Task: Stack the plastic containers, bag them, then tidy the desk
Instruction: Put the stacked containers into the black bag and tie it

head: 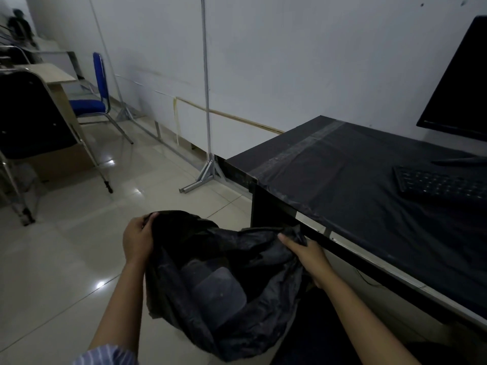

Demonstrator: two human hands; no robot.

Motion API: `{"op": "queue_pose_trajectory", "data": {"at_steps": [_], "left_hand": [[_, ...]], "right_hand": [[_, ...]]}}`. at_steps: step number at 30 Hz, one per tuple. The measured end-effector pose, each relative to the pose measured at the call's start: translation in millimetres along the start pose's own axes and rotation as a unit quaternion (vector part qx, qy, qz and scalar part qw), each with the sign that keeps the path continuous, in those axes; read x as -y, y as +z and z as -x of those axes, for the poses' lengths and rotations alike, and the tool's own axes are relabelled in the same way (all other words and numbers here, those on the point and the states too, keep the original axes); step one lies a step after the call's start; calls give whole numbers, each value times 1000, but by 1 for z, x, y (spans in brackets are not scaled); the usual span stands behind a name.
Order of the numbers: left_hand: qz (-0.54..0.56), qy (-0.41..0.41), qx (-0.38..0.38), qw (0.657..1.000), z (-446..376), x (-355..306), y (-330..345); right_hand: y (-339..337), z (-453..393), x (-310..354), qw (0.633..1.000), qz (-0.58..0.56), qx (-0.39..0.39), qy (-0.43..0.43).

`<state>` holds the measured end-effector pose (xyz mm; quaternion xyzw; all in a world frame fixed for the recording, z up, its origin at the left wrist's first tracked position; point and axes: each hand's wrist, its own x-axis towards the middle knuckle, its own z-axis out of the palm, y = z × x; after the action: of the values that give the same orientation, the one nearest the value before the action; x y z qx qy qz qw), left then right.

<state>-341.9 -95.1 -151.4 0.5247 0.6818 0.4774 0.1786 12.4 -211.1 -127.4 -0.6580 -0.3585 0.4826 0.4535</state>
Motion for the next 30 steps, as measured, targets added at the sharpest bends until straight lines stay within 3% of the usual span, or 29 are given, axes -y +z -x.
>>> {"op": "queue_pose_trajectory", "data": {"at_steps": [3,6,13,16,19,22,26,28,30], "left_hand": [[-117,-3,-53,992,-8,12,-18],[-156,-57,-63,984,-13,25,-34],[-126,-150,6,981,-18,39,-43],[-88,-193,43,976,-20,38,-40],[30,-252,100,962,-20,32,-36],[228,-330,175,899,-20,26,-38],[242,-290,329,866,-21,15,-54],[239,-261,336,873,-24,16,-59],[243,-243,292,892,-29,20,-61]], "right_hand": [[-3,-2,1,998,9,-44,-47],[-8,-3,2,993,34,-81,-82],[8,-3,3,990,88,61,-93],[16,4,6,988,51,110,-101],[21,5,11,978,14,165,-124],[29,15,28,978,-61,178,-95],[23,24,55,957,-131,250,-62],[17,28,70,948,-152,274,-56],[12,31,82,952,-144,262,-69]]}}
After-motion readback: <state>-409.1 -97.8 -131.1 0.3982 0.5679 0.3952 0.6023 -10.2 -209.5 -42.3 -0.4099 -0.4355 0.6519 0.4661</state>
